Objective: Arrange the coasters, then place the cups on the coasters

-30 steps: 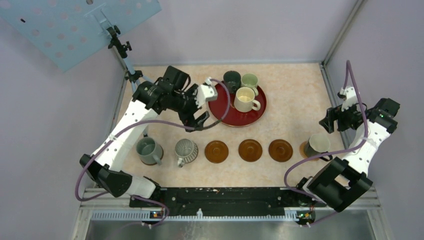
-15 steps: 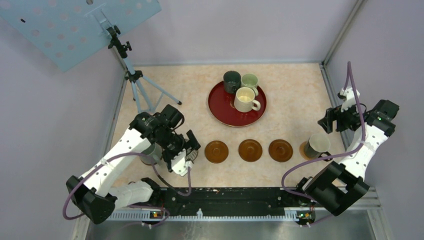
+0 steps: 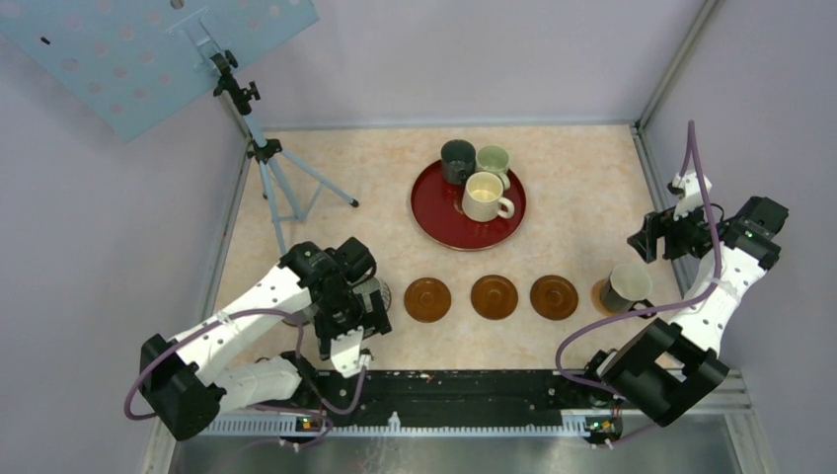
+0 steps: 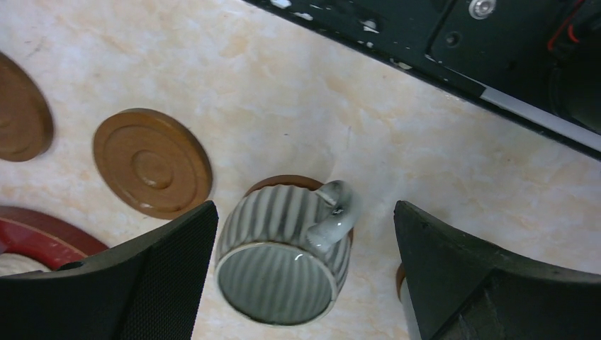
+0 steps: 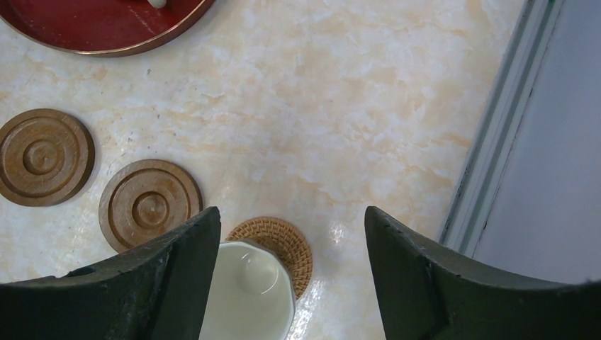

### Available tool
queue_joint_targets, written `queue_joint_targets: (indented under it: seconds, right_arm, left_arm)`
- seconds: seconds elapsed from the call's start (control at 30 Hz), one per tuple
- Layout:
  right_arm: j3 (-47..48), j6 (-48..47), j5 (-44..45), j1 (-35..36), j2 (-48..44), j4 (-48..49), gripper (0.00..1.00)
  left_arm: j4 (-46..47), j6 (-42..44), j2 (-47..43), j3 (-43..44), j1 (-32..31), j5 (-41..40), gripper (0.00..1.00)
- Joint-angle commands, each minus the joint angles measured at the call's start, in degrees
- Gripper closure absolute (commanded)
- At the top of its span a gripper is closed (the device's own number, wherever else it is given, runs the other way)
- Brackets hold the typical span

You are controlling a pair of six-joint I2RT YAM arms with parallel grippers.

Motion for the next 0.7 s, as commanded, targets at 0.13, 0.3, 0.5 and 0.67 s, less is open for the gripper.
queue_joint_targets:
  seconds: [0.13,0.3,0.5,0.67]
  right_arm:
    - [1.04,0.43,-1.29,0.48,-0.99,0.73,0.27]
    - [0.9,0.26,-1.29,0.45,-1.24,0.56,0.27]
    - [0.81,-0.16,-0.95,0.44,-1.29,0.27,0.27]
    - [0.8,-0.66,-0.59,0.44,-1.26,0.27,0.27]
  left_arm:
    - [2.17,13.87,-1.81,-5.7,-0.62,-5.26,0.01]
    - [6.95,13.72,-2.25,-8.13,-0.75,-5.86,0.01]
    - [11.41,12.38,-0.6,-8.99,-1.57,-5.61,0.01]
    - [13.64,11.75,1.07,-8.66,-1.81,-5.54,0.01]
